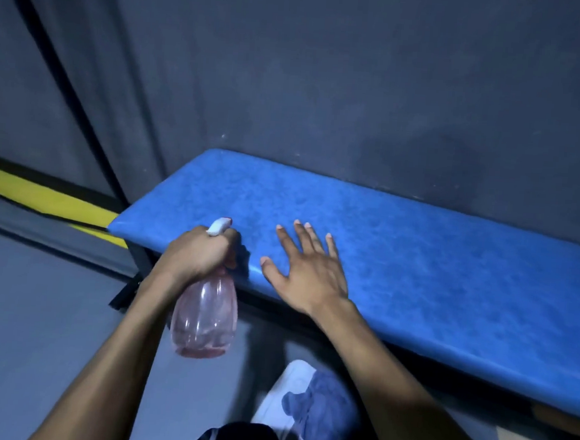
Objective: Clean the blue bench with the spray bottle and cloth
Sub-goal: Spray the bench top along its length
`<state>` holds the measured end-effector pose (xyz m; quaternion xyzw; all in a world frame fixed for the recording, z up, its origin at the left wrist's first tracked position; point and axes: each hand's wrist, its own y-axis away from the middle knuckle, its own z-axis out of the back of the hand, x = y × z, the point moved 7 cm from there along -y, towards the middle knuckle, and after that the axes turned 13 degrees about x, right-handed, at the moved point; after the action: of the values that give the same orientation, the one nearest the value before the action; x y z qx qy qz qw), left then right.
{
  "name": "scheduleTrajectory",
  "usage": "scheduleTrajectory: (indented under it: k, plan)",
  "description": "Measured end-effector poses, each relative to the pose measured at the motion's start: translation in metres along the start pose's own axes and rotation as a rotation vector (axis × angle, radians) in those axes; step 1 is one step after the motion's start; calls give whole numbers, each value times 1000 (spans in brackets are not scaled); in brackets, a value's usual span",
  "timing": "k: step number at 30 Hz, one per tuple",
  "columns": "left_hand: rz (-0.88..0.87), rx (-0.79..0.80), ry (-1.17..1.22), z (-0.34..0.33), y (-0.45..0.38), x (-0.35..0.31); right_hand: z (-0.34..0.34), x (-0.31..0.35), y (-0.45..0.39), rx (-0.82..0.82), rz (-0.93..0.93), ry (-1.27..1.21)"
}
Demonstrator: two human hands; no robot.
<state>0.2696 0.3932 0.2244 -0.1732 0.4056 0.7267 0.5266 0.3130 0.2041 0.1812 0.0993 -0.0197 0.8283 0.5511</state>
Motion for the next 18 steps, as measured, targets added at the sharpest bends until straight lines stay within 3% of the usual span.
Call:
scheduleTrajectory:
  k: [12,18]
  plan:
    - [3,13,50,-6,-8,10,-2,-1,0,-95,-13,-20]
    - [-31,-134,126,7,5,13,-1,0,0,-96,-6,-39]
